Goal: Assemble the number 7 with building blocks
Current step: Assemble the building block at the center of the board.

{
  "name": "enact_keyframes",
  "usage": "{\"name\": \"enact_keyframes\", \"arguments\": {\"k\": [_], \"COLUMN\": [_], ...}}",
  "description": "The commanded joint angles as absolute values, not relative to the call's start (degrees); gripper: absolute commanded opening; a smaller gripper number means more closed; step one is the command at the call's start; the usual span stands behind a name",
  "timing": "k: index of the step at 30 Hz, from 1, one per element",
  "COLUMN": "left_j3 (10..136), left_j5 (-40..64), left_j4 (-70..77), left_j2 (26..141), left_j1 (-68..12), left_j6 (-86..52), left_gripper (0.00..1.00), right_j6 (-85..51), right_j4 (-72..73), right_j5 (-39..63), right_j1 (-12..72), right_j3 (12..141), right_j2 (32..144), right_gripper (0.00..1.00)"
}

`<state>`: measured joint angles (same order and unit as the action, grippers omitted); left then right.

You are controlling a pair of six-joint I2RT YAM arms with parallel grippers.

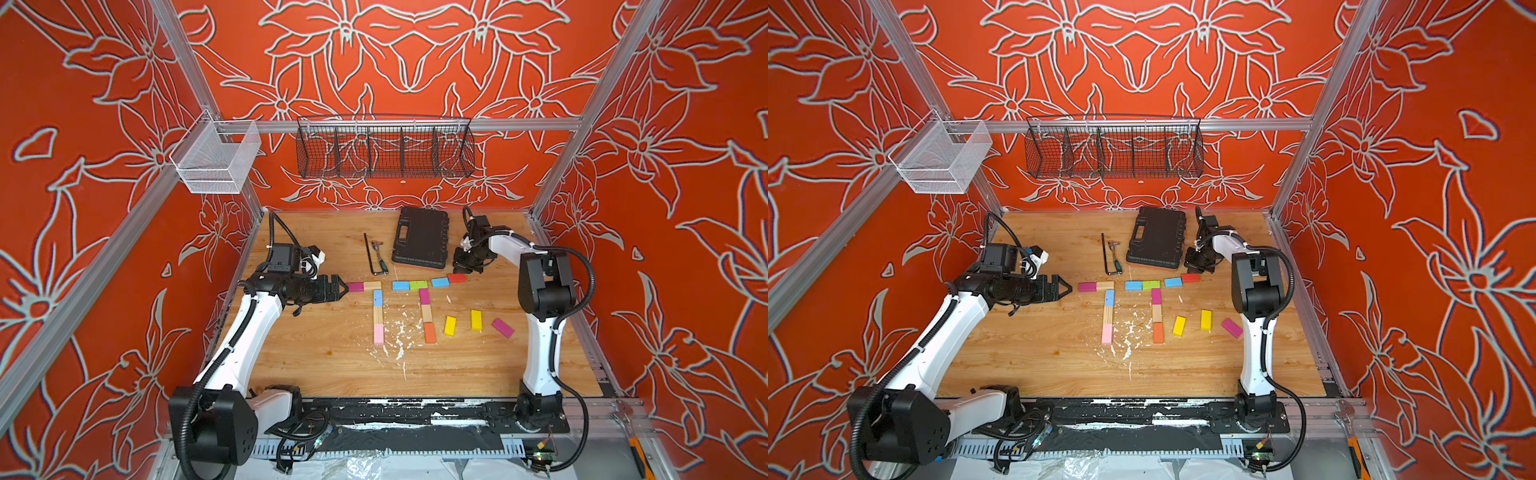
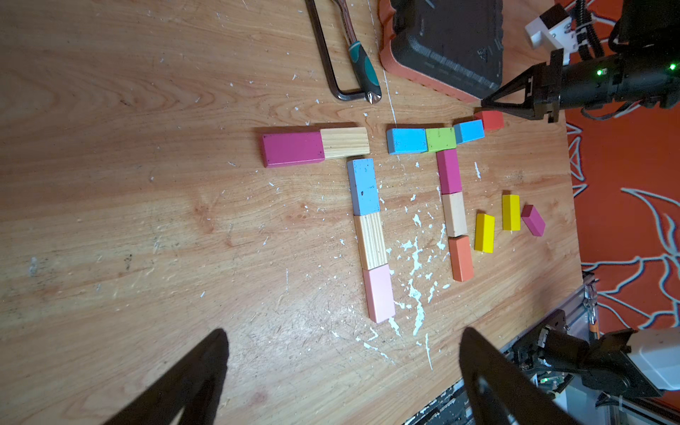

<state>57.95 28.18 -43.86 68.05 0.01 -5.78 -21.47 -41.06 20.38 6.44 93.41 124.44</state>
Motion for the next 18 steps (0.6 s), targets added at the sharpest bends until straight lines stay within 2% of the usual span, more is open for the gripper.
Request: {"name": "enact_keyframes", "arguments": {"k": [1, 18], "left_j3": [57.7, 57.6], "left_j5": [28.7, 28.1], "left_j4": [-44.5, -44.6], "left_j2": [67.9, 67.9], "left_j1": [0.4, 0.4], "left_j6": [-5.2, -5.3], "left_gripper": [0.95, 0.95], "right_j6": [-21.7, -20.6], "right_j4": [-43.7, -43.8], "right_j5": [18.4, 21.3], "right_j1": [6.5, 7.9], "right_j3": [91.4, 92.9], "right_j2": [124.2, 125.6], "right_gripper": [0.0, 0.0]}}
